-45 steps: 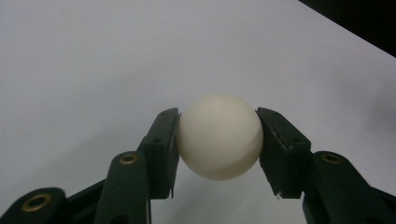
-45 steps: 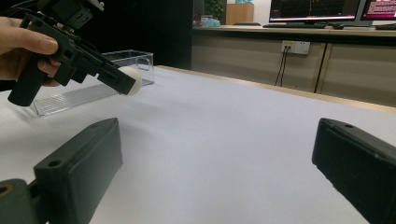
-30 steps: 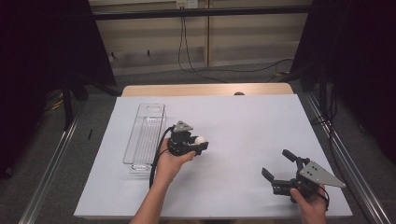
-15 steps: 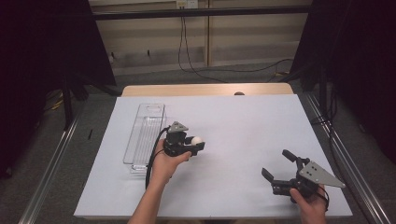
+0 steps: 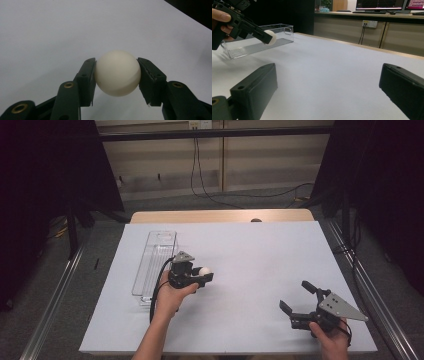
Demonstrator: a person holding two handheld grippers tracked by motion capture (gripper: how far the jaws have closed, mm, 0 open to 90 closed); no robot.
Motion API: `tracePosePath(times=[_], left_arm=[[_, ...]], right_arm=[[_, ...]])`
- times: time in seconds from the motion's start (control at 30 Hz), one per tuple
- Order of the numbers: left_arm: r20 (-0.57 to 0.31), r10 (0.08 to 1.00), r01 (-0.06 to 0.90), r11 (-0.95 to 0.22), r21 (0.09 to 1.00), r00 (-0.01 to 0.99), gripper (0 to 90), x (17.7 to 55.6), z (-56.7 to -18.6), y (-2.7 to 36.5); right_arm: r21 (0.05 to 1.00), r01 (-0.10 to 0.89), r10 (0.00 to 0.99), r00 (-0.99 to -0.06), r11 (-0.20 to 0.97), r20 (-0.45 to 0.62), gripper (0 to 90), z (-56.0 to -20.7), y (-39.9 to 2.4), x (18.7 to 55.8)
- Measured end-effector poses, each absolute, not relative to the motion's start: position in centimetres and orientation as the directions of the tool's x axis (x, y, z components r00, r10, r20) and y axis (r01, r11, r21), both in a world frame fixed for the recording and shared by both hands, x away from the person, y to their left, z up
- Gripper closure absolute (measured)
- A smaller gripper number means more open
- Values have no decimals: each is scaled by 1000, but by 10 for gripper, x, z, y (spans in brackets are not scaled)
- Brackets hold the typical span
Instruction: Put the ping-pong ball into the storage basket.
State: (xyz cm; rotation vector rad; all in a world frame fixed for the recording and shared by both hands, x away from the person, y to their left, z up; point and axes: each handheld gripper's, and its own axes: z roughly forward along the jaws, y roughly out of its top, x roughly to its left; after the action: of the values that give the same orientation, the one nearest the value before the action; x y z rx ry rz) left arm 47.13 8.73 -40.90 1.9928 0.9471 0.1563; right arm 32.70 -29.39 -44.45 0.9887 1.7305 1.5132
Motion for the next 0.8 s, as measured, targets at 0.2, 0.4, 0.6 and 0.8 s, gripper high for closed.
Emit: tracePosePath(times=[0.2,0.4,0.6,0.8], left_arm=[[-238,676,561,-308,769,698,512,472,-409,88],[-238,679,567,-312,763,694,512,471,-408,90],[-236,681,568,-315,760,694,512,471,-407,94],[-235,686,571,-313,759,689,512,471,-405,96]], right_arm=[[990,133,855,-519,55,22,11,-444,-294,327],[989,133,855,-518,59,19,11,-444,-294,326],[990,132,857,-516,56,21,12,-443,-293,326],[989,131,853,-521,67,12,12,-444,-293,326]])
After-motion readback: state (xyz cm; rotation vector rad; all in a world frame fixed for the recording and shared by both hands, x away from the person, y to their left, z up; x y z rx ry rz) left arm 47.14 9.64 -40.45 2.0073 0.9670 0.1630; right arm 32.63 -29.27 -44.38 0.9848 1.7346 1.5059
